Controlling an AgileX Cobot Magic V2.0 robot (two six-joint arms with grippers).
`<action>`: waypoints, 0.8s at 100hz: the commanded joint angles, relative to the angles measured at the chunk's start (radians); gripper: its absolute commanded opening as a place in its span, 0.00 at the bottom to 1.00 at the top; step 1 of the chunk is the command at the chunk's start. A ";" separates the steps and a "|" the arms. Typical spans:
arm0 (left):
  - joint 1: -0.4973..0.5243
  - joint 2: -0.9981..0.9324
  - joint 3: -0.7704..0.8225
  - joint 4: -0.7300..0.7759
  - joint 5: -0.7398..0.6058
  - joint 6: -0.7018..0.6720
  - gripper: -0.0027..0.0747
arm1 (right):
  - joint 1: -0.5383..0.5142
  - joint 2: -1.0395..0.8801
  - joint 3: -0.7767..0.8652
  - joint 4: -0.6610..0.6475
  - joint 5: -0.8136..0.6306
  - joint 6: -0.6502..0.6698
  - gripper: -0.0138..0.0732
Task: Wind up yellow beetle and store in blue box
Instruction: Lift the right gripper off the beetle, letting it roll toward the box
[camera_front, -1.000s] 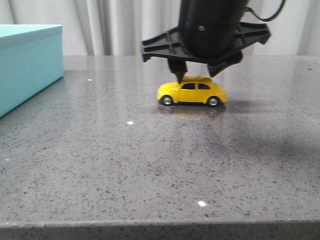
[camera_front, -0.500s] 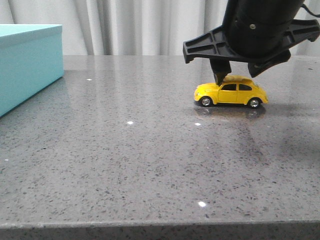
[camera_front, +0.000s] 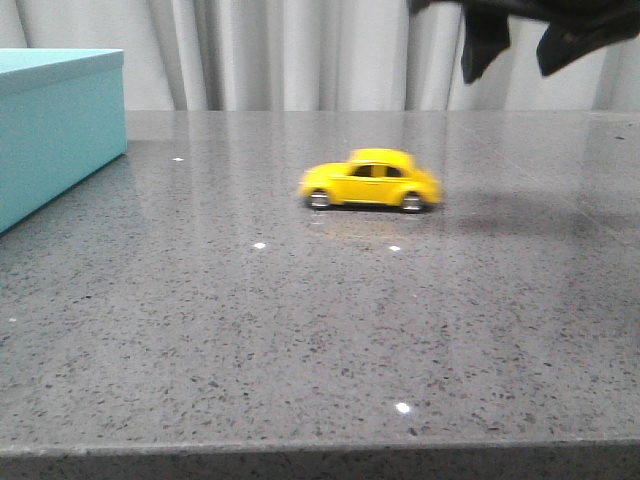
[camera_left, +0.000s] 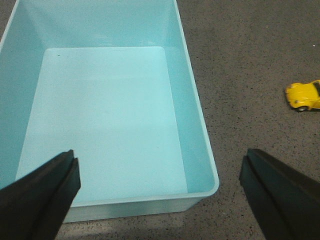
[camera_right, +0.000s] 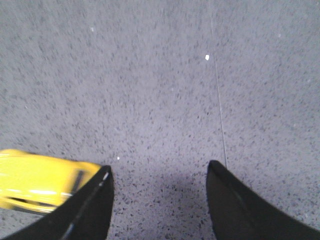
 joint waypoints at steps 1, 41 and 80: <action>-0.005 0.006 -0.032 -0.013 -0.064 -0.001 0.85 | -0.007 -0.070 -0.023 -0.051 -0.024 -0.011 0.64; -0.005 0.006 -0.032 -0.013 -0.064 -0.001 0.85 | -0.007 -0.158 -0.023 -0.055 -0.216 -0.169 0.64; -0.005 0.006 -0.032 -0.013 -0.064 -0.001 0.85 | -0.007 -0.206 -0.023 -0.199 -0.260 -0.240 0.64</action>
